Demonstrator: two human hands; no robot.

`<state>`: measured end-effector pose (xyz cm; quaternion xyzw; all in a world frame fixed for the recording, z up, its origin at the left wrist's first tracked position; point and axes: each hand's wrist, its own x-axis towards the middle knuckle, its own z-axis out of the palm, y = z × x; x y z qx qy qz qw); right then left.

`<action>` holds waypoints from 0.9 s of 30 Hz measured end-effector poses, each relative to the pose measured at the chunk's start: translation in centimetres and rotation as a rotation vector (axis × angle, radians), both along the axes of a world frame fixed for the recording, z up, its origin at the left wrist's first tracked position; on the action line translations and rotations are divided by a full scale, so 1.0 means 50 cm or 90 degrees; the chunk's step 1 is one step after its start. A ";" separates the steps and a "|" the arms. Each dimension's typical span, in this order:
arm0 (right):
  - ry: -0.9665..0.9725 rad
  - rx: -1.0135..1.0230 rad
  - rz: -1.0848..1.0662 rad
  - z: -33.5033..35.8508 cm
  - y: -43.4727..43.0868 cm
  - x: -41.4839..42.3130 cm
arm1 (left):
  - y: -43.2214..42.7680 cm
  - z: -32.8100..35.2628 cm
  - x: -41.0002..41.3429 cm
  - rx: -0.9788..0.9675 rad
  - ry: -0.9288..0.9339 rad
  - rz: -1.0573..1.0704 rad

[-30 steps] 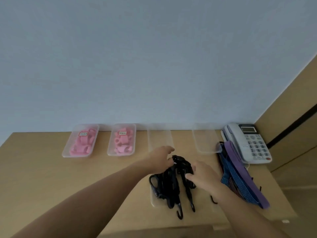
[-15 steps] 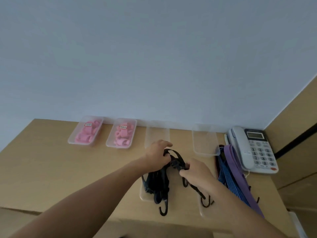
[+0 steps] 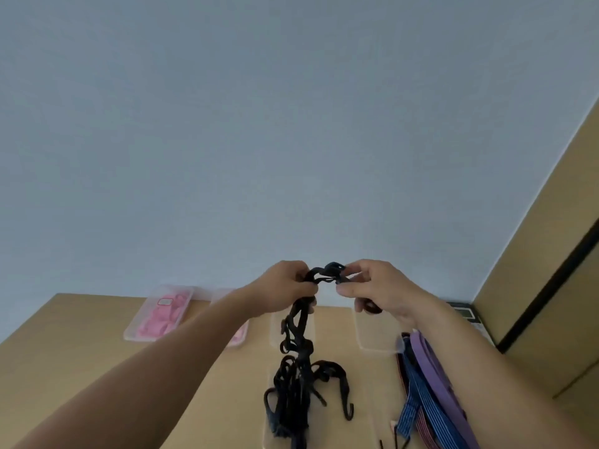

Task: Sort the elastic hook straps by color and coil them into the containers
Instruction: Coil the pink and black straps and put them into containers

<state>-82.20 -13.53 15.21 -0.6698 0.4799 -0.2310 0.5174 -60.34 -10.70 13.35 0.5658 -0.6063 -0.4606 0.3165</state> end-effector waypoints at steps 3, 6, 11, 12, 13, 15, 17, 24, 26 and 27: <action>-0.042 -0.028 -0.048 0.038 -0.010 0.005 | 0.015 0.035 0.028 0.069 0.064 -0.015; -0.182 -0.058 -0.107 0.079 -0.014 0.030 | 0.035 0.069 0.036 0.101 0.061 -0.148; -0.254 -0.092 -0.123 0.126 -0.011 0.089 | 0.047 0.139 0.046 0.069 0.220 -0.231; -0.260 -0.100 -0.135 0.129 -0.009 0.097 | 0.047 0.151 0.051 0.081 0.249 -0.228; -0.262 -0.110 -0.140 0.132 -0.007 0.105 | 0.047 0.159 0.055 0.094 0.272 -0.220; -0.256 -0.137 -0.140 0.132 -0.001 0.121 | 0.045 0.164 0.063 0.107 0.309 -0.185; -0.280 -0.143 -0.132 0.124 0.010 0.139 | 0.043 0.154 0.067 0.075 0.313 -0.139; -0.306 0.022 0.145 0.058 0.060 0.186 | 0.018 0.156 0.079 -0.084 0.474 0.031; -0.269 0.002 0.105 0.052 0.057 0.193 | 0.011 0.157 0.090 -0.115 0.436 0.052; -0.249 -0.016 0.079 0.052 0.054 0.195 | 0.009 0.155 0.095 -0.127 0.413 0.064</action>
